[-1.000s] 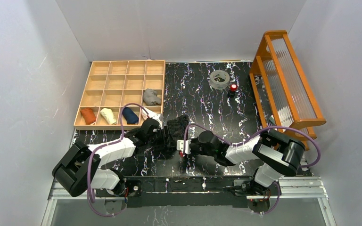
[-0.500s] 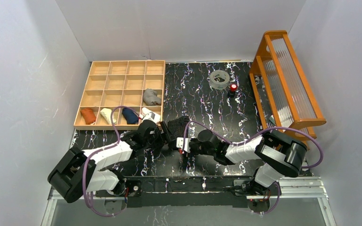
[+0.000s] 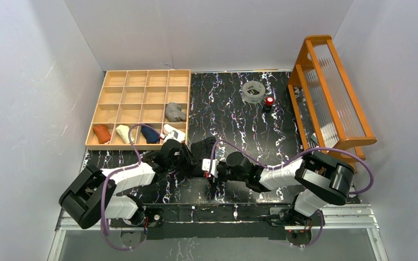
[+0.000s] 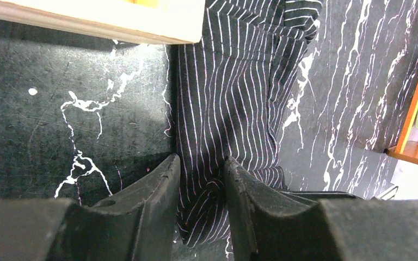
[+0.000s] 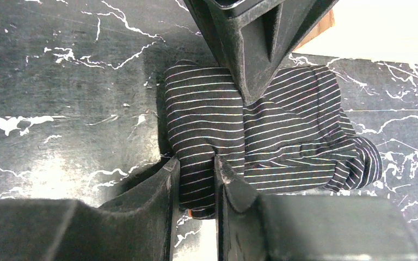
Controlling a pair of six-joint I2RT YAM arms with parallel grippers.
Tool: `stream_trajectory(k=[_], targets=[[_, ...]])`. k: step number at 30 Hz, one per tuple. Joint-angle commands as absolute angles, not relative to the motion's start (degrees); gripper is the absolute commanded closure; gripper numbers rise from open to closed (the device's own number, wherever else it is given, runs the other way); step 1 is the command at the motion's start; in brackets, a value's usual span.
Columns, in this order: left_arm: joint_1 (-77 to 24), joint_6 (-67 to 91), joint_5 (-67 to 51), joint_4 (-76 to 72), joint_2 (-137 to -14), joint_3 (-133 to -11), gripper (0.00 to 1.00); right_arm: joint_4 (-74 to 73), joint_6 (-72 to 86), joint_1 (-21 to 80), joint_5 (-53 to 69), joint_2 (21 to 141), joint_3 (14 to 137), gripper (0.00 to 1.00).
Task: Roll the underwear
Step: Roll the underwear to the center of the board.
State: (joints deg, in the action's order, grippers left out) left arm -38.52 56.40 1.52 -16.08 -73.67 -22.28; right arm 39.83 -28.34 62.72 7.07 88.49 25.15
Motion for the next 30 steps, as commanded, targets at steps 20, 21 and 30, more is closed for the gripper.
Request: stream_trajectory(k=[20, 21, 30], targets=[[-39.12, 53.95, -2.89, -7.83, -72.18, -22.94, 0.78, 33.31, -19.81, 63.79, 5.25, 89.58, 26.97, 0.66], [-39.19, 53.63, -3.13, -7.97, -72.57, -23.04, 0.83, 33.31, -19.66, 63.85, 5.51, 89.44, 26.98, 0.65], [-39.46, 46.93, -12.17, -13.01, -82.83, -28.48, 1.00, 32.19, -15.49, 64.64, 10.43, 84.67, 26.59, 0.60]])
